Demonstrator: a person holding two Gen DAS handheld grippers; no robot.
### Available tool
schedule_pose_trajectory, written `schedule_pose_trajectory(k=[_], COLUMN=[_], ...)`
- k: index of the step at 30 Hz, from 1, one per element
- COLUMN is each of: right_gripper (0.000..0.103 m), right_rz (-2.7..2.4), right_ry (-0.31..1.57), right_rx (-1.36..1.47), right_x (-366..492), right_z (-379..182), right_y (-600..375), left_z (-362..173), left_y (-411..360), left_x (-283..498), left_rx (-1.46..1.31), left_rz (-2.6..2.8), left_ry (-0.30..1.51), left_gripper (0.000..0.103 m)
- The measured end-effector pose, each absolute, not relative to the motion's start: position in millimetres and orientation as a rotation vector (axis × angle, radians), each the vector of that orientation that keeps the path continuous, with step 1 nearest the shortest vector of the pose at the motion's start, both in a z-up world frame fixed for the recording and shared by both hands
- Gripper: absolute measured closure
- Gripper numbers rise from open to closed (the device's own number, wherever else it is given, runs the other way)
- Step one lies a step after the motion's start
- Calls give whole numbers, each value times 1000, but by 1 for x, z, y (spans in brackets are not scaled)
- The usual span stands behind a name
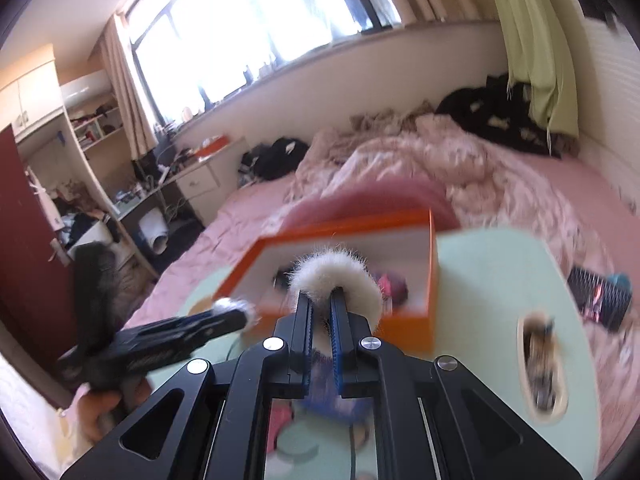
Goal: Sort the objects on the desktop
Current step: 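Drop the white pompom into the box with right gripper while left drops the bag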
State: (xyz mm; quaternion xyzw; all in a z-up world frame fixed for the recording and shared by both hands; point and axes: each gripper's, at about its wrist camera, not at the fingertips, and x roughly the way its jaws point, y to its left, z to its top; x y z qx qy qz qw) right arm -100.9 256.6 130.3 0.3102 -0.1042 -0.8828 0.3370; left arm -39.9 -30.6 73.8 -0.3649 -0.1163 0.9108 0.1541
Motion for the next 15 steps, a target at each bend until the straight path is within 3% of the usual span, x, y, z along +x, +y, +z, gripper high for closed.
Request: schedule_pose_trajectory(k=[3, 5, 6, 8, 12, 14, 15], right_gripper=[92, 77, 63, 61, 60, 51, 41], right_rz=[-2304, -2352, -2366, -2366, -2367, -2391, -2402], right_ry=[-321, -315, -315, -312, -237, -159, -109], right_rx=[826, 851, 866, 893, 914, 924, 931], right_x=[-123, -131, -132, -129, -107, -90, -80], right_z=[129, 120, 115, 106, 95, 89, 86], right_y=[245, 239, 239, 242, 248, 251, 251], left_z=[81, 73, 68, 64, 71, 75, 75], left_y=[-29, -29, -30, -30, -27, -27, -27], left_x=[-61, -76, -78, -73, -46, -30, -23], left_rx=[-1048, -1147, -1178, -1166, -1127, -1131, -1130], left_rz=[2656, 2619, 2587, 2561, 2636, 2634, 2627], left_ry=[-329, -353, -376, -382, -225, -168, -146], left_gripper=[63, 50, 47, 46, 44, 37, 33])
